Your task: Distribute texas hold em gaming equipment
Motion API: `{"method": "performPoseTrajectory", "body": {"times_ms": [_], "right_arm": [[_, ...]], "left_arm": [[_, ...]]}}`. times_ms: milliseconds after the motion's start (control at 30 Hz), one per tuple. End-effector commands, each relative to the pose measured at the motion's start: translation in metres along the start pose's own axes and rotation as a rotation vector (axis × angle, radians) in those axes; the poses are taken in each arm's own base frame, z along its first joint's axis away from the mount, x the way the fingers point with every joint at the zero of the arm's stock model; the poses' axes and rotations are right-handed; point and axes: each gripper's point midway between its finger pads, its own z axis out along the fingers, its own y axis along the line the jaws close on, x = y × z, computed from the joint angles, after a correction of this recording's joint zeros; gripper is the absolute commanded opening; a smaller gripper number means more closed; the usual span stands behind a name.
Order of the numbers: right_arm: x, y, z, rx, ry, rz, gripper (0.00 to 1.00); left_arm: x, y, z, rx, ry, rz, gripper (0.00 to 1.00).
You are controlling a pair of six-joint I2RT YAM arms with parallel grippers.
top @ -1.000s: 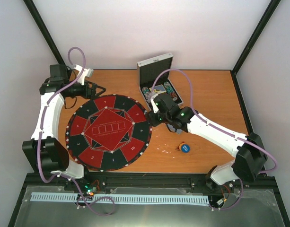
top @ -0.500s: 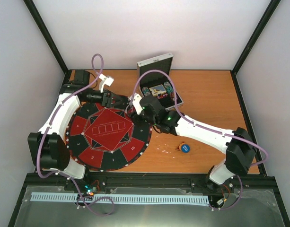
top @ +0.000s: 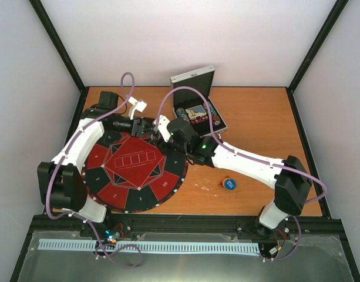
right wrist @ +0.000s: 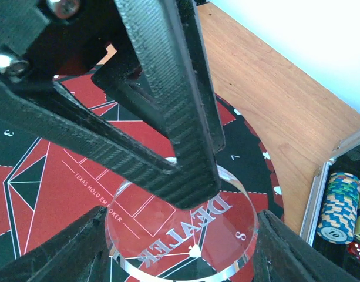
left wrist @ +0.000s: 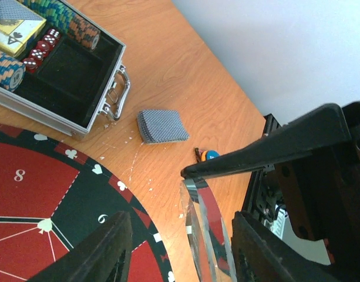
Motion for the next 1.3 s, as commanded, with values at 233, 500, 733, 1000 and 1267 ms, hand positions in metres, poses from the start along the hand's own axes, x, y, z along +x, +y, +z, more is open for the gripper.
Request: {"method": "performPoseTrajectory", "body": {"times_ms": [233, 500, 733, 1000, 1267], "right_arm": [[-0.016, -0.009, 0.005, 0.09, -0.023, -0.029, 0.4], [-0.014, -0.01, 0.009, 0.097, -0.02, -0.036, 0.39], [-0.013, -0.013, 0.009, 0.113, -0.02, -0.038, 0.39], [-0.003, -0.026, 0.003, 0.193, -0.005, -0.027, 0.98], [0.011, -0.05, -0.018, 0.286, 0.01, -0.023, 1.0]], "left_arm": [[0.006, 0.01, 0.006, -0.027, 0.007, -0.003, 0.37], [0.012, 0.005, 0.012, 0.004, 0.031, 0.013, 0.22], [0.012, 0.003, 0.013, 0.027, 0.035, 0.014, 0.01], [0.002, 0.023, 0.01, -0.084, 0.056, 0.027, 0.01], [-0.002, 0.108, -0.056, -0.351, -0.029, -0.092, 0.01]]}}
